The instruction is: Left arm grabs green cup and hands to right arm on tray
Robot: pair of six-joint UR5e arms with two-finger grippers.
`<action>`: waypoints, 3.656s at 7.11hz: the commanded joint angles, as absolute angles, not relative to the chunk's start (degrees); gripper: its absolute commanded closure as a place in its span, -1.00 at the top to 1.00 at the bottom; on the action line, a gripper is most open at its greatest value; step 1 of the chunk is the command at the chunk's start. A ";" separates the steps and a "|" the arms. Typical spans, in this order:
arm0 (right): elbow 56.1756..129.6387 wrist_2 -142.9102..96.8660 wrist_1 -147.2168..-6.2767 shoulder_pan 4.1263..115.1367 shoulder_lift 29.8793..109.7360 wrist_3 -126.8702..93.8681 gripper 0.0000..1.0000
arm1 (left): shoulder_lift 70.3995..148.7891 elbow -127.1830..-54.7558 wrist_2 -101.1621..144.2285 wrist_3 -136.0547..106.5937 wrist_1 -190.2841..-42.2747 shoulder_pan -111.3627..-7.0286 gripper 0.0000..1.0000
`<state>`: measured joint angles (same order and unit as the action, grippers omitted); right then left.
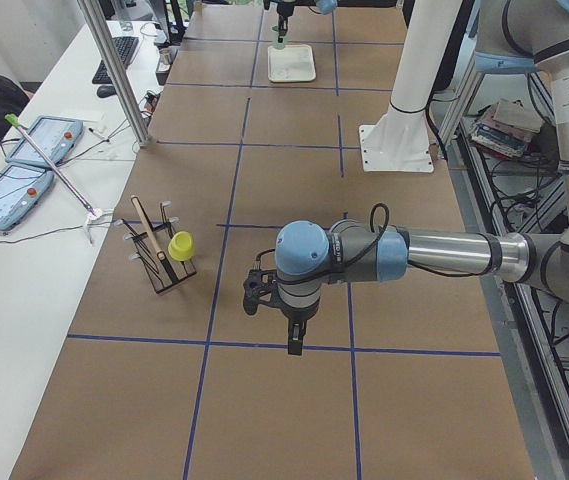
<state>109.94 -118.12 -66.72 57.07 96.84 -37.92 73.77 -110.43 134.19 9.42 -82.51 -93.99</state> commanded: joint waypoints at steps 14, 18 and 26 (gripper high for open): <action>114.88 -131.63 -102.56 84.26 102.25 12.71 1.00 | 73.92 -109.51 134.74 9.67 -84.90 -93.87 1.00; 112.94 -134.82 -102.48 88.51 104.94 11.34 0.98 | 73.56 -109.95 134.47 9.84 -85.43 -93.96 1.00; 112.68 -134.82 -101.69 88.42 104.50 11.34 1.00 | 73.74 -109.34 134.56 9.76 -85.52 -93.87 1.00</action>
